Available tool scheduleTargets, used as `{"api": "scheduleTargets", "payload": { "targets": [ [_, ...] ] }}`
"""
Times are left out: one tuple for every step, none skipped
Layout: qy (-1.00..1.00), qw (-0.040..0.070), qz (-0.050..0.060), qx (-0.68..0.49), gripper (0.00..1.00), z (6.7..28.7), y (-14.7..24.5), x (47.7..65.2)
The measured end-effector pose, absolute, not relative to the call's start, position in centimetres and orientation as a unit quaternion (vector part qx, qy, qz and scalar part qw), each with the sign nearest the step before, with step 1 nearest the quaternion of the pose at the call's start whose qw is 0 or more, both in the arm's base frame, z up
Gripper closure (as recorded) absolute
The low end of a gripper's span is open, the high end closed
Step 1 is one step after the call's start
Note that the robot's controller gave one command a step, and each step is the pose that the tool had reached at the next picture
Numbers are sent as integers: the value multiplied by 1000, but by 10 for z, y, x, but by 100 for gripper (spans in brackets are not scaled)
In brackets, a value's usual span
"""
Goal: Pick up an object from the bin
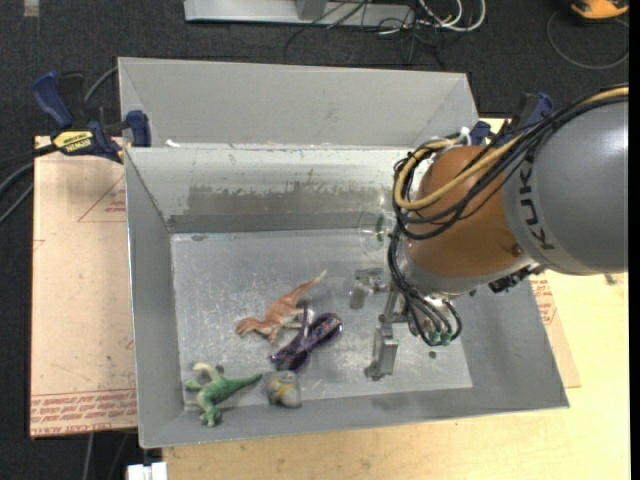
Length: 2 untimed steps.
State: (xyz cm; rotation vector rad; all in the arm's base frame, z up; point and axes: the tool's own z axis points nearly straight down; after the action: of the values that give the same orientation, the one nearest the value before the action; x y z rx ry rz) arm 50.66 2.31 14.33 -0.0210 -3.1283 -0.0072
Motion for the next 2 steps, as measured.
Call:
{"api": "scheduleTargets", "payload": {
  "targets": [
    [-1000,1,-1,1,0,99,23,518],
    [-1000,4,-3,-10,0,94,108,514]
  ]
}}
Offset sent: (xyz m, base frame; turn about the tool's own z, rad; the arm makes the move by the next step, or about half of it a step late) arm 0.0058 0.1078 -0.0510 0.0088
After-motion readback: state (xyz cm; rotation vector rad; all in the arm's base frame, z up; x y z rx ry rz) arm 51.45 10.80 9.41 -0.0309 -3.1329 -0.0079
